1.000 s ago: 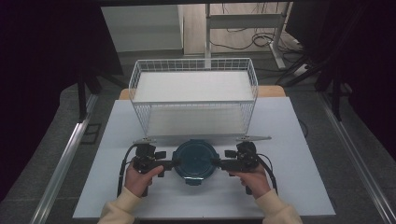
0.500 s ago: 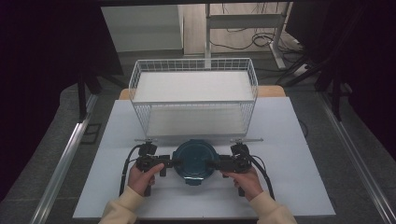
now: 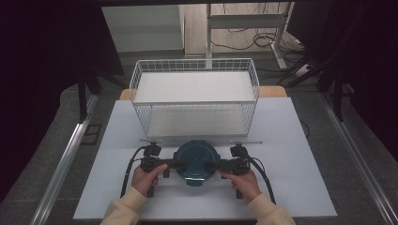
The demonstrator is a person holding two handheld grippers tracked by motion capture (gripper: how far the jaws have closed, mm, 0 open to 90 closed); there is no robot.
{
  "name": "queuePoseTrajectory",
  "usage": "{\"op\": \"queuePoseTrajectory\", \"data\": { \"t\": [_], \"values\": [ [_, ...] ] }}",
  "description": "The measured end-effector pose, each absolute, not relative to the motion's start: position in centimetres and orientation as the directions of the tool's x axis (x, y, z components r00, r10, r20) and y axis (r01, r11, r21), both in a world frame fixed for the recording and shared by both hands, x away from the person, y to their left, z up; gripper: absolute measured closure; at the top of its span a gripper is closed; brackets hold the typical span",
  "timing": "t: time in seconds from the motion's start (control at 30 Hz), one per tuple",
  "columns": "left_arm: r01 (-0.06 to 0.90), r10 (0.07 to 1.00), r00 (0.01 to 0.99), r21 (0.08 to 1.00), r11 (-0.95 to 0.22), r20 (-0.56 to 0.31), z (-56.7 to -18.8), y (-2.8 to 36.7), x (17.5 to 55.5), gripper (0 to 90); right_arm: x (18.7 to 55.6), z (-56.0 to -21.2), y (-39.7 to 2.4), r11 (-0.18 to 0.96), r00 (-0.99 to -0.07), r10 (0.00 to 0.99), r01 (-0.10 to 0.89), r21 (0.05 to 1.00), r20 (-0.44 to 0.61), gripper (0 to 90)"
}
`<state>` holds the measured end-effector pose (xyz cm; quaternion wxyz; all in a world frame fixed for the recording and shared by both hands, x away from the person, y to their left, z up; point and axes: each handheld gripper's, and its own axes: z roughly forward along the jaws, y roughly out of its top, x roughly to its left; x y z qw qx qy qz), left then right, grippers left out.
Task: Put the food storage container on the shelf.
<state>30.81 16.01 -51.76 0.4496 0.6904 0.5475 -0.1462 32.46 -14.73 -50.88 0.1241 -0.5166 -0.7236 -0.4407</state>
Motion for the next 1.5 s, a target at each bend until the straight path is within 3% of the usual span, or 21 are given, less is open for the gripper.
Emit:
{"op": "queuePoseTrajectory", "data": {
  "t": [0.17, 0.47, 1.5],
  "values": [
    [0.898, 0.605, 0.327, 0.438, 0.040, -0.726, -51.8, 16.5, 30.6, 30.4, 32.7, -51.0, -15.5, 0.029, -0.386, 0.612, 0.883, 0.468, 0.691, 33.8],
    [0.878, 0.617, 0.354, 0.477, 0.041, -0.703, -50.9, 16.7, 29.0, 36.8, 31.6, -50.5, -16.0, 0.002, -0.409, 0.576, 0.867, 0.498, 0.708, 44.4],
    [0.821, 0.603, 0.440, 0.570, 0.030, -0.665, -48.3, 16.5, 27.6, 40.7, 29.8, -47.1, -16.5, 0.079, -0.595, 0.570, 0.726, 0.683, 0.566, 46.0]
  ]
}}
